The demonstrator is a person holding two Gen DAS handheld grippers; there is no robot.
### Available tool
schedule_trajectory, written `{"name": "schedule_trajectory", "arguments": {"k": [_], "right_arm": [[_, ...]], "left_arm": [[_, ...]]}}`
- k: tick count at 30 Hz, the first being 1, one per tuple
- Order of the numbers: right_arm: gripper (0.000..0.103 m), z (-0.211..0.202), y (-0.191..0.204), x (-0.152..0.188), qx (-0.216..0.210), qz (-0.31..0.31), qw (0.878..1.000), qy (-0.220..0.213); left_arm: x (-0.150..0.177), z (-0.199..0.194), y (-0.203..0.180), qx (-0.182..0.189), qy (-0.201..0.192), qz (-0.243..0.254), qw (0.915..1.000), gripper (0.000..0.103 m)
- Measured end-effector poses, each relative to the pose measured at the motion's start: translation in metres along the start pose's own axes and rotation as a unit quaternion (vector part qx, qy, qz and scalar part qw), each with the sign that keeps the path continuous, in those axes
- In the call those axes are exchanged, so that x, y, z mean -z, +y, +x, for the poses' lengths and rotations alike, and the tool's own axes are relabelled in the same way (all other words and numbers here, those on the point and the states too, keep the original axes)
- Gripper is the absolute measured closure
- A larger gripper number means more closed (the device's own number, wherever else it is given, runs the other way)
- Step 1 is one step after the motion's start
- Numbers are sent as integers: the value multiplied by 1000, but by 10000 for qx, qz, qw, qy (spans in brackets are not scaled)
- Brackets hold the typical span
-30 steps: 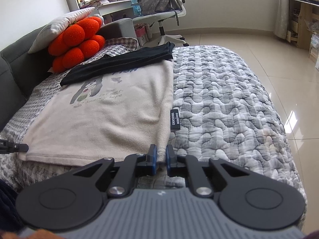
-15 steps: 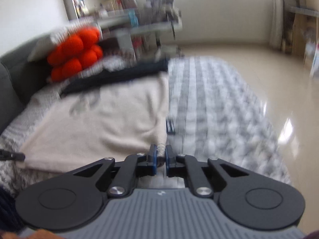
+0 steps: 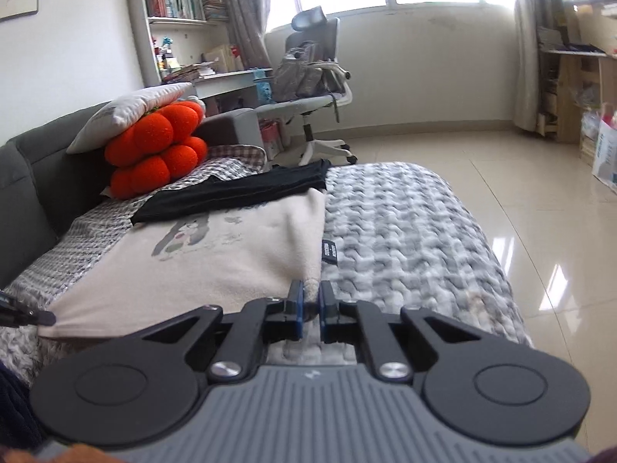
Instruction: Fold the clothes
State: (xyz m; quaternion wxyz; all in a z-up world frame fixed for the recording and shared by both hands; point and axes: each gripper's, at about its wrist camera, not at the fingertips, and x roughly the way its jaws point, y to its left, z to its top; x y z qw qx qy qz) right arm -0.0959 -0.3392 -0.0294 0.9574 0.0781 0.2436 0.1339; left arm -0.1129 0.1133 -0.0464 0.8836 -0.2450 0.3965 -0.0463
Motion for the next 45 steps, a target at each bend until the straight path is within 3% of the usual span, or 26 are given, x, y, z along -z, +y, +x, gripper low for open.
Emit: {"name": "schedule_trajectory", "arguments": {"k": [9,20,28,35,45], "right_arm": [[95,-25,11,9,-127,-65,9999,27],[95,-39,24,22,-185,-83,9990,407],[95,-22,30,-3,-208,-76,9993,311],[94,30,28,-50,-218,9,9989,419],[94,156,-4,-104,-135,670,9855,1551]], "left_arm": [[-2,-29,4,5,-186,103,9998,99],[0,-37,12,-155,-144,52,9998,99],[-15,-24,12,-252,29,-276,9993,98],[-61,2,4,-282,-88,-559,9980,98],[-131,80,5,-810,323,-1161,9894,97]]}}
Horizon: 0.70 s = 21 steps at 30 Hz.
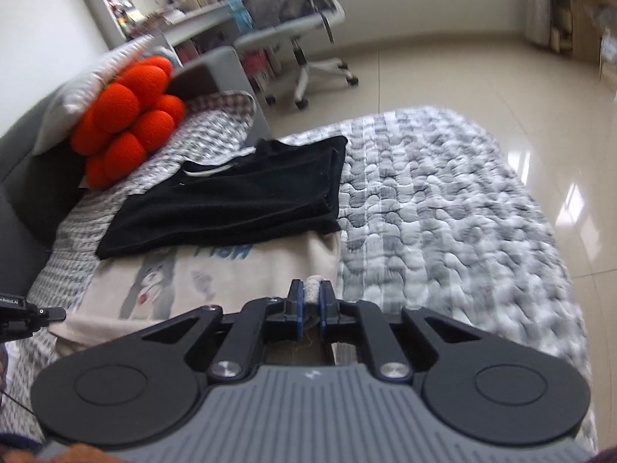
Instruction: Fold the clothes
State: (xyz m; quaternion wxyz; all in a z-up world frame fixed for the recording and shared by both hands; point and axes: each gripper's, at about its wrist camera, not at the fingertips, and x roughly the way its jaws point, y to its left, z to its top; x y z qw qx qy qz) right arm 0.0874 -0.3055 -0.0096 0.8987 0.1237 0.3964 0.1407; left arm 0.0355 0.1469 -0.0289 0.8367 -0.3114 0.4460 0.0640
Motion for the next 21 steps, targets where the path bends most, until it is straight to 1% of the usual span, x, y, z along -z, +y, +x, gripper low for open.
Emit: {"name": "schedule_trajectory", "arguments": {"k": [1,3,4,6,7,8,9,11,13,15,17,18,19,21], "right_arm": [[93,7,-3,-2,6,71,10000,45],[93,20,-12,-4,-18,240,9997,104],[93,26,-17,-4,-51,336,9994,120],[92,31,-27,-5,-146,537,9983,176],[91,32,-30,-5,-194,602,9978,200],[89,32,-32,-7,-237,593,9978,180],[85,31,-34,-8,-250,579,9979,135],[85,28,-37,-12,-124,573,9983,25],[84,25,-36,-15,49,430,9990,-102],[84,18,-30,-14,81,21,9997,-233],[84,10,-16,-10,88,-681,9969,-378],[84,6,-5,-5,89,-1156,9922,-448],[83,3,6,0,90,-1640,9851,-518],[72,-3,30,18,-78,-2583,9640,-622]], "left_arm": [[-5,6,0,-59,2,-62,10000,97],[-10,13,5,-26,1,-190,9998,97],[-11,15,10,89,13,-264,9996,97],[-12,17,22,410,61,-409,9983,88],[-13,15,28,499,23,-493,9975,86],[-14,12,32,509,-76,-531,9973,81],[-15,6,34,479,-195,-494,9974,74],[-17,-4,38,419,-434,-414,9973,64],[-15,-18,35,379,-703,-90,9968,63],[-10,-36,30,385,-1009,447,9931,60],[-4,-51,23,397,-1288,1077,9850,57],[-1,-55,22,467,-1328,1286,9817,54],[1,-56,22,594,-1249,1399,9805,54],[6,-50,16,741,-1016,1575,9795,54]]}}
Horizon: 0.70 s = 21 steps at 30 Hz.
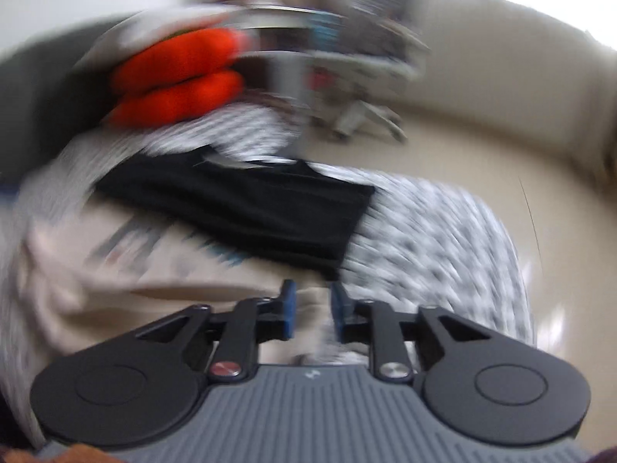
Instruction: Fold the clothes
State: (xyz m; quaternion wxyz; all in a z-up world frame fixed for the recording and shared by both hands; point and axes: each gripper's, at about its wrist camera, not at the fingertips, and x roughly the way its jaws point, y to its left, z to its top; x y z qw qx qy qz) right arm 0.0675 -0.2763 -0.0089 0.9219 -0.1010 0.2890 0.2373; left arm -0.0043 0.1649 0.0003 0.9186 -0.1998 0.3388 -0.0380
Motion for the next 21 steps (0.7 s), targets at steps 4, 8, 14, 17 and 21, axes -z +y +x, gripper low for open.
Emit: {"name": "schedule_trajectory", "arguments": {"k": [4,8,14,17,21], "right_arm": [[68,-5,53,6,-731,-1066,9913,-226],[66,0,89,13,-976,-1834,9780,-181],[66,9,103,11,-1047,-2008,9740,-99],[66,16,107,10,-1018,-2043,9735,-96],[66,25,114,12,-1015,-2170,9709,-11]], "left_arm": [[10,7,-22,104,176,618,9979,54],[19,7,-36,284,235,1144,9927,46],[32,23,-53,-110,468,1843,9817,53],[35,35,-55,-548,564,1963,9774,59],[31,45,-53,-832,521,1803,9787,81]]}}
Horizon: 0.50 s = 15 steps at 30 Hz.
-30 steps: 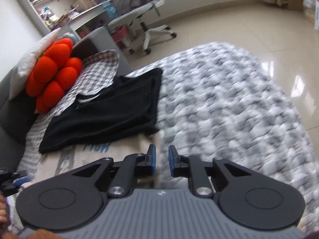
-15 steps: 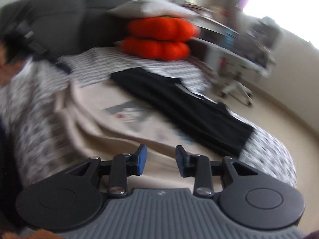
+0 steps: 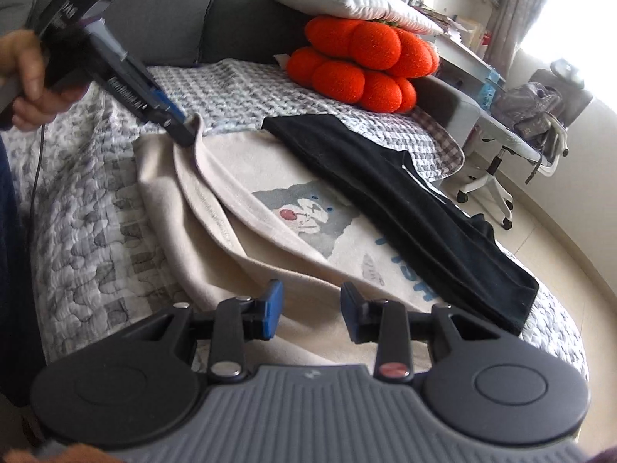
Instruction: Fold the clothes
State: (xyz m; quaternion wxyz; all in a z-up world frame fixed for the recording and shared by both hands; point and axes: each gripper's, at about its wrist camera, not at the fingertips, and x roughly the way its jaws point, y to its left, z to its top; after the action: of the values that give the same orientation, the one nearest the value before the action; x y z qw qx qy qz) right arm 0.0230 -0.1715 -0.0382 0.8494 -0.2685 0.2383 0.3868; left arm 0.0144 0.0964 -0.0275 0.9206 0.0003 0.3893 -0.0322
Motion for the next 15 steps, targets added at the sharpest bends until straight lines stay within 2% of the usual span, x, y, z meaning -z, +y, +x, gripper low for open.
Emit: {"name": "schedule_trajectory", "arguments": {"k": [1,3,6,10,15], "right_arm": [[66,3,1,0,1,-31,10000,35],[66,9,3,-1,5,-80,9999,104],[66,15,2,-2,26,-111,9999,129],[66,21,-2,-6,183,11,9998,124],[66,24,-6,-7,-122,-96,9998,160]], "left_arm": [[-1,3,1,-69,6,-51,10000,82],[-3,7,2,-119,2,-148,9998,90],[-6,8,5,-167,-41,-283,9995,94],[-13,14,10,-172,-49,-614,9980,95],[-20,27,13,-315,34,-812,9962,96]]}}
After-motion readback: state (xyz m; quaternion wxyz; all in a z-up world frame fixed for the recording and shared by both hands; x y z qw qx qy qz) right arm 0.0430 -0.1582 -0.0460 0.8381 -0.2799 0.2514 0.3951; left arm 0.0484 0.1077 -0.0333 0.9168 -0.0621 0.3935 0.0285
